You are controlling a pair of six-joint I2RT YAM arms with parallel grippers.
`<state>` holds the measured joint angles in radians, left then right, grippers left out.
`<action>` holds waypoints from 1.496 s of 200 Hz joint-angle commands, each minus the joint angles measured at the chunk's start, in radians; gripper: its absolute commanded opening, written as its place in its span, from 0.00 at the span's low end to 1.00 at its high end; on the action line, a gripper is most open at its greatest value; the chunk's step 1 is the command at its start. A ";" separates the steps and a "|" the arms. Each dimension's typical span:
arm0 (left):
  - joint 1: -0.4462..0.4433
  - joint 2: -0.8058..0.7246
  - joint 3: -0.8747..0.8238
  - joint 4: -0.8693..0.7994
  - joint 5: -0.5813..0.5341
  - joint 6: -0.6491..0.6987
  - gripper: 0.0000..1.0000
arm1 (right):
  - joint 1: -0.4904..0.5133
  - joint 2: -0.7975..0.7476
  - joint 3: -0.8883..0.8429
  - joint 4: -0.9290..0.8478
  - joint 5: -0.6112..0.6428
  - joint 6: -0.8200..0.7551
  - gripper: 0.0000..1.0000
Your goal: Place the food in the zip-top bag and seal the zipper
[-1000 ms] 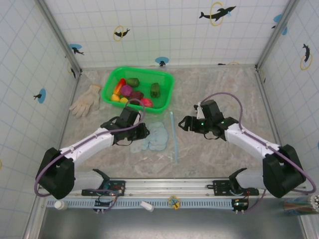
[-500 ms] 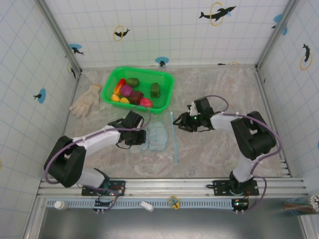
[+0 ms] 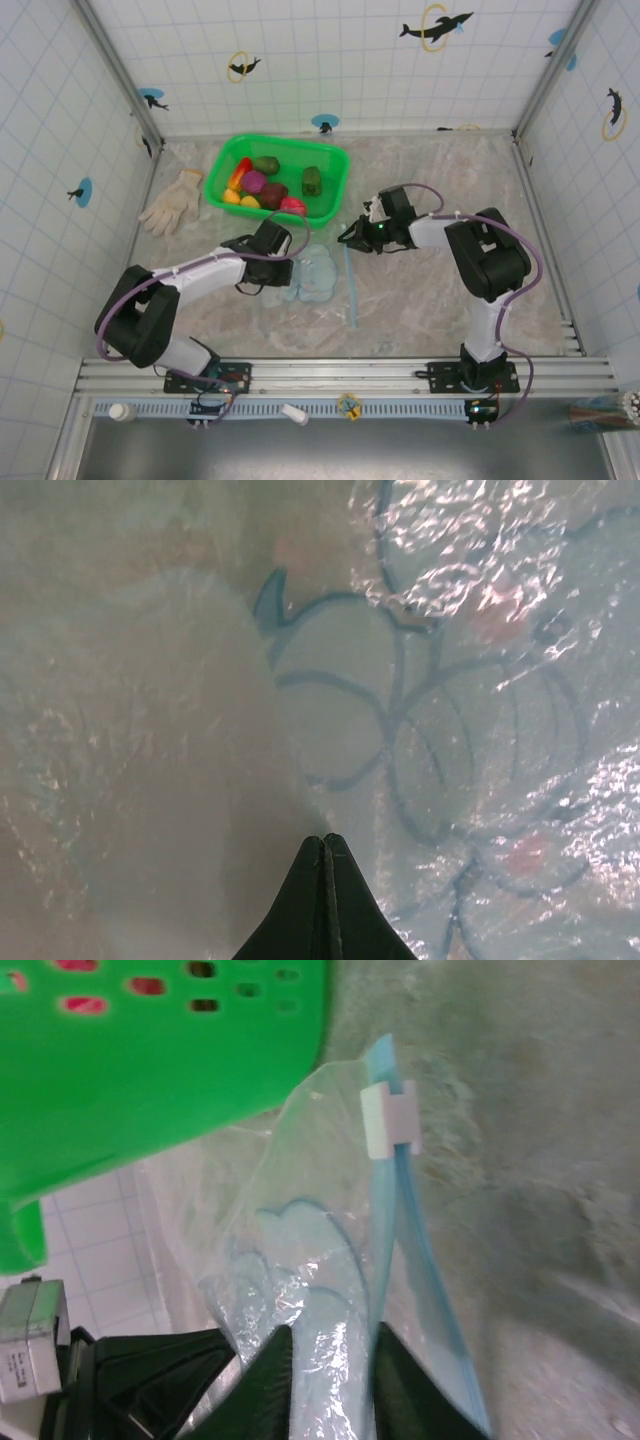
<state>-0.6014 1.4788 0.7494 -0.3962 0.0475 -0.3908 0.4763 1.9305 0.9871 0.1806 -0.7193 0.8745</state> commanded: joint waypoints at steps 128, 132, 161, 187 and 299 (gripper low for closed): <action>-0.202 -0.103 0.516 -0.357 -0.006 -0.212 0.36 | 0.040 -0.452 -0.111 -0.180 0.325 0.457 0.00; -0.220 -0.098 0.535 -0.369 -0.008 -0.222 0.36 | 0.044 -0.457 -0.102 -0.193 0.326 0.469 0.00; -0.318 -0.031 0.682 -0.444 0.005 -0.293 0.41 | 0.084 -0.476 0.007 -0.310 0.422 0.519 0.00; -0.394 0.074 0.840 -0.537 -0.005 -0.309 0.41 | 0.110 -0.484 0.067 -0.370 0.451 0.557 0.00; -0.418 0.127 0.860 -0.540 -0.178 -0.372 0.41 | 0.145 -0.550 0.126 -0.358 0.486 0.644 0.00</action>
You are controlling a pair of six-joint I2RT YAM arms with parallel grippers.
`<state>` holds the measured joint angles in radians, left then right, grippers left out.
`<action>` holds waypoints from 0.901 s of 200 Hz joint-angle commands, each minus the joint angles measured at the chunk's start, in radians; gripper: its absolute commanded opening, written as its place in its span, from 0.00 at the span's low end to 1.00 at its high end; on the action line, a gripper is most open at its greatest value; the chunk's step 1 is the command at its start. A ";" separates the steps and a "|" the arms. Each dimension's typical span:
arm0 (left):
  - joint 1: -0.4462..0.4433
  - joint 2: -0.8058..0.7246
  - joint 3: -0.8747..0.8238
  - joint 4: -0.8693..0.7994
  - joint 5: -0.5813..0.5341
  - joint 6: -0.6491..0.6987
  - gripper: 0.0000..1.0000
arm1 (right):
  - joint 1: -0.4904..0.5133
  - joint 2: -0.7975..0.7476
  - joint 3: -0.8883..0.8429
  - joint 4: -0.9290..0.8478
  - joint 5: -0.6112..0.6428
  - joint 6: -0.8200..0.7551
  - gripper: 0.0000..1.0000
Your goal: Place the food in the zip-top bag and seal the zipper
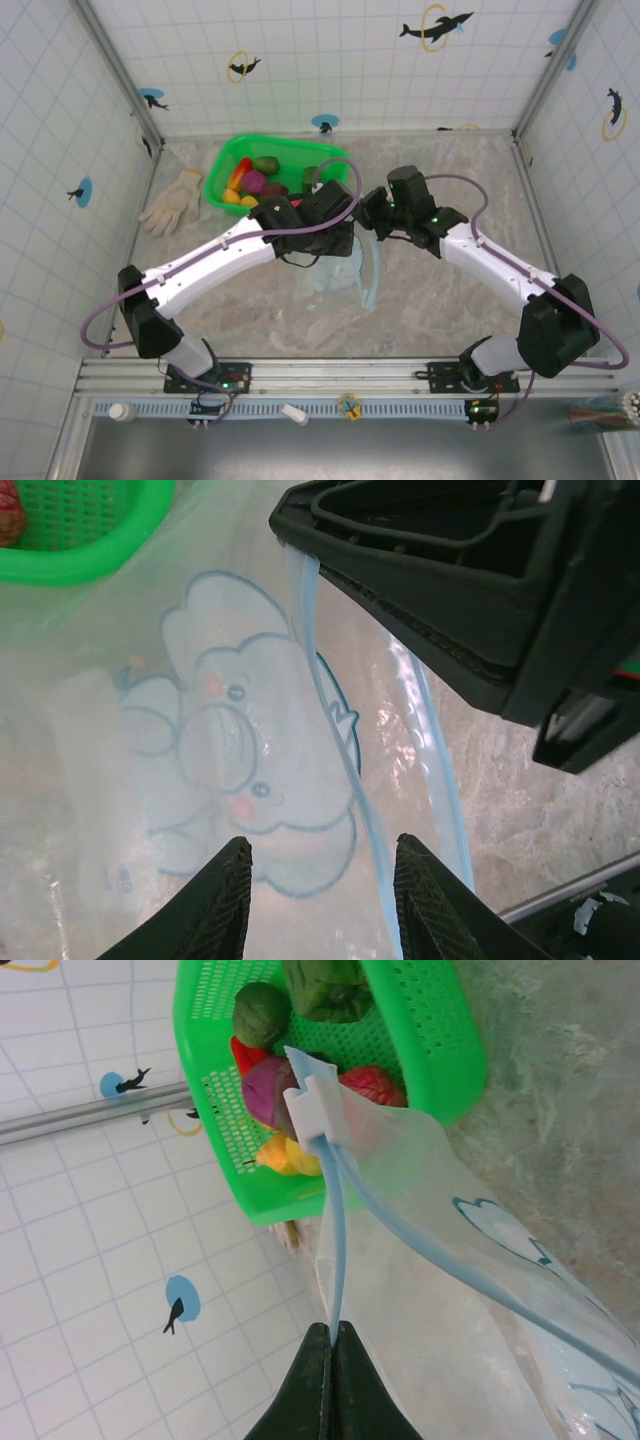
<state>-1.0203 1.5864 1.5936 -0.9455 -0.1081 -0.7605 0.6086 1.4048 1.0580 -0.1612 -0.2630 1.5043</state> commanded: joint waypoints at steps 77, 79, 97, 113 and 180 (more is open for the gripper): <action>0.035 0.020 -0.106 0.152 0.019 -0.006 0.11 | 0.045 -0.037 -0.016 0.052 0.036 0.068 0.00; 0.038 0.019 -0.111 0.157 0.022 -0.008 0.11 | 0.044 -0.038 -0.016 0.055 0.035 0.069 0.00; 0.056 0.005 -0.147 0.180 0.034 -0.014 0.09 | 0.045 -0.038 -0.024 0.058 0.038 0.069 0.00; 0.063 -0.016 -0.171 0.209 0.043 -0.014 0.03 | 0.043 -0.036 -0.022 0.051 0.041 0.050 0.00; 0.145 -0.175 -0.363 0.244 0.099 -0.034 0.00 | -0.010 -0.013 0.015 0.081 -0.033 -0.242 0.61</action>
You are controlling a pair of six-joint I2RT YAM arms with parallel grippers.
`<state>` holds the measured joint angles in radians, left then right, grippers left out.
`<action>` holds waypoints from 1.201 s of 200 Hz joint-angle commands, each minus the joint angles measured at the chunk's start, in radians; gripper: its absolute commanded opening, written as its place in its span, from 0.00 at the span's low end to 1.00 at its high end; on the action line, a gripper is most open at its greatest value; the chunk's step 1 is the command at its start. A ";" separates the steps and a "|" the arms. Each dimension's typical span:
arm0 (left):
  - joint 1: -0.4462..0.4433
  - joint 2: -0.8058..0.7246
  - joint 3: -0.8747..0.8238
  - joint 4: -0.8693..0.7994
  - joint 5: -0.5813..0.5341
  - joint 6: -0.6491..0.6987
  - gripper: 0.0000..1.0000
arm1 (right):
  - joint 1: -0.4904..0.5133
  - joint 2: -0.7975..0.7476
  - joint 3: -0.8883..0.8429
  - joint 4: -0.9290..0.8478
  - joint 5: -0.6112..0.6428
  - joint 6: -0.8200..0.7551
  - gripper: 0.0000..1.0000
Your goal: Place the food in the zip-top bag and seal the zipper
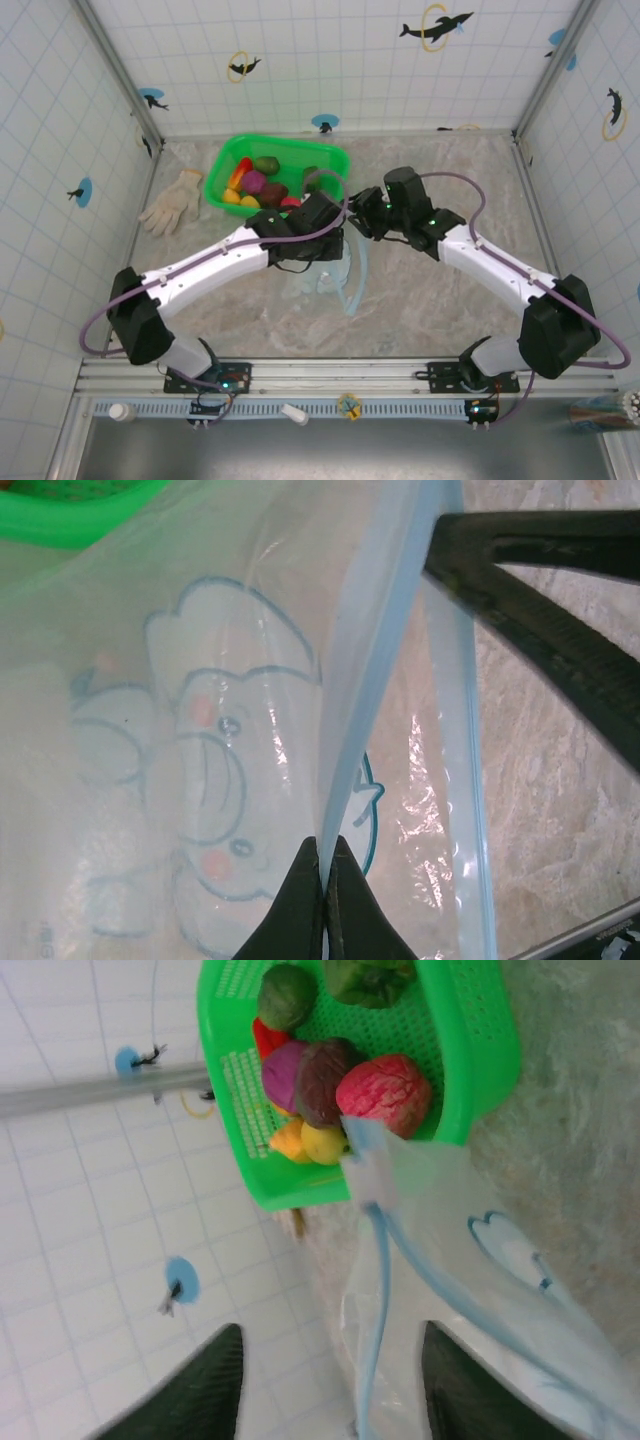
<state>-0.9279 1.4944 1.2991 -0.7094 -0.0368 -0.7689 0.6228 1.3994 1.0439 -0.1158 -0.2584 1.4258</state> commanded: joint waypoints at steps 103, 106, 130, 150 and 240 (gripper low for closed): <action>0.192 -0.285 -0.225 -0.103 -0.017 0.003 0.00 | -0.090 0.326 0.290 -0.188 0.087 -0.600 0.79; 0.196 -0.289 -0.225 -0.108 -0.020 0.006 0.00 | -0.090 0.353 0.310 -0.195 0.090 -0.606 0.79; 0.211 -0.307 -0.212 -0.138 -0.047 0.033 0.00 | -0.090 0.570 0.525 -0.299 0.124 -0.642 0.80; 0.216 -0.315 -0.197 -0.158 -0.074 0.050 0.00 | -0.086 0.722 0.711 -0.400 0.154 -0.666 0.78; 0.224 -0.395 -0.193 -0.170 -0.209 0.049 0.00 | -0.070 0.758 0.781 -0.725 0.433 -0.813 0.74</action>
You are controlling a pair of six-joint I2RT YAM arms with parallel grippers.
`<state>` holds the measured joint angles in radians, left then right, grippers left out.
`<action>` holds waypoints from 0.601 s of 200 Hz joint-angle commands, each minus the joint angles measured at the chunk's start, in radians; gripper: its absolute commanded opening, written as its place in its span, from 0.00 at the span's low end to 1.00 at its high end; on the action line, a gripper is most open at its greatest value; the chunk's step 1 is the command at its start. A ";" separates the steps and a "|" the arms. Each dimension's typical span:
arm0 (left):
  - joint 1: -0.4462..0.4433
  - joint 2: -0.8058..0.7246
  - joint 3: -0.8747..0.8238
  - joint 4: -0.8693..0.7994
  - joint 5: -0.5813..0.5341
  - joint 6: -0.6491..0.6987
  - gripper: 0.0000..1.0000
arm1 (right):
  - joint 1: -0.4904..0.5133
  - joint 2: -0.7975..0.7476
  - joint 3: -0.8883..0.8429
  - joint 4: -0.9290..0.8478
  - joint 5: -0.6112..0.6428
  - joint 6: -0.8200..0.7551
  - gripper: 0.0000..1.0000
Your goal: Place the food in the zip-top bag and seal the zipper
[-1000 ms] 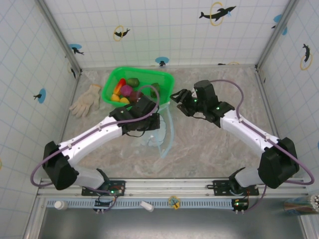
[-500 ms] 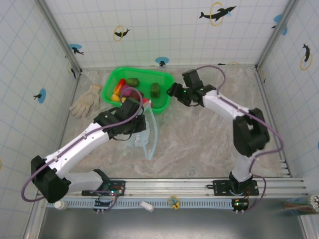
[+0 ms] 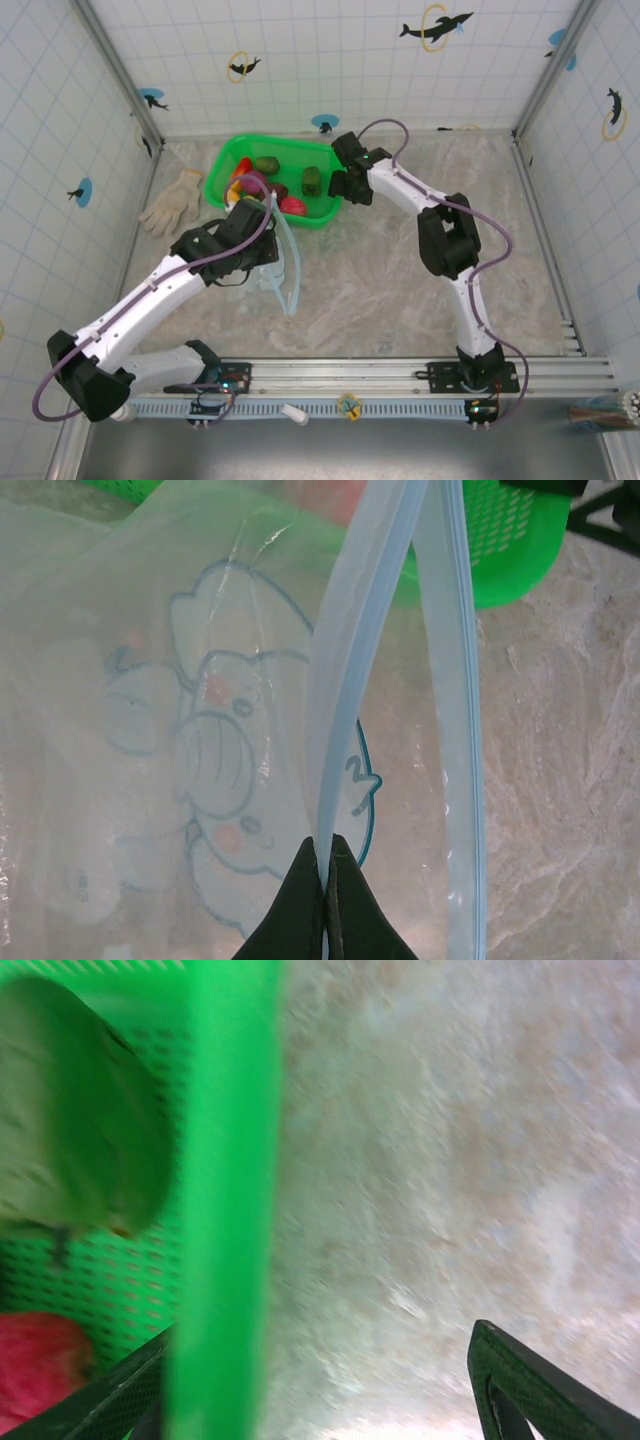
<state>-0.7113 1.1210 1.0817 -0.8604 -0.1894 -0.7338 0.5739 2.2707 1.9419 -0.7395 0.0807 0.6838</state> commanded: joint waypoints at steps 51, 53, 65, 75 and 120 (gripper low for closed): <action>0.008 -0.042 0.009 0.005 -0.079 0.013 0.00 | -0.111 -0.402 -0.460 -0.067 0.195 -0.127 0.75; 0.008 -0.044 0.009 0.007 -0.080 0.013 0.00 | -0.116 -0.413 -0.475 -0.067 0.201 -0.128 0.75; 0.009 -0.051 0.002 0.010 -0.086 0.010 0.00 | -0.154 -0.478 -0.580 -0.059 0.230 -0.125 0.76; 0.009 -0.057 -0.003 0.017 -0.089 0.008 0.00 | -0.189 -0.534 -0.667 -0.046 0.254 -0.121 0.77; 0.009 -0.048 -0.015 0.041 -0.087 0.008 0.00 | -0.372 -0.705 -0.898 -0.026 0.431 -0.081 0.77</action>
<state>-0.7113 1.0691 1.0748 -0.8379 -0.2565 -0.7341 0.2783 1.6207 1.0958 -0.7296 0.3309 0.5766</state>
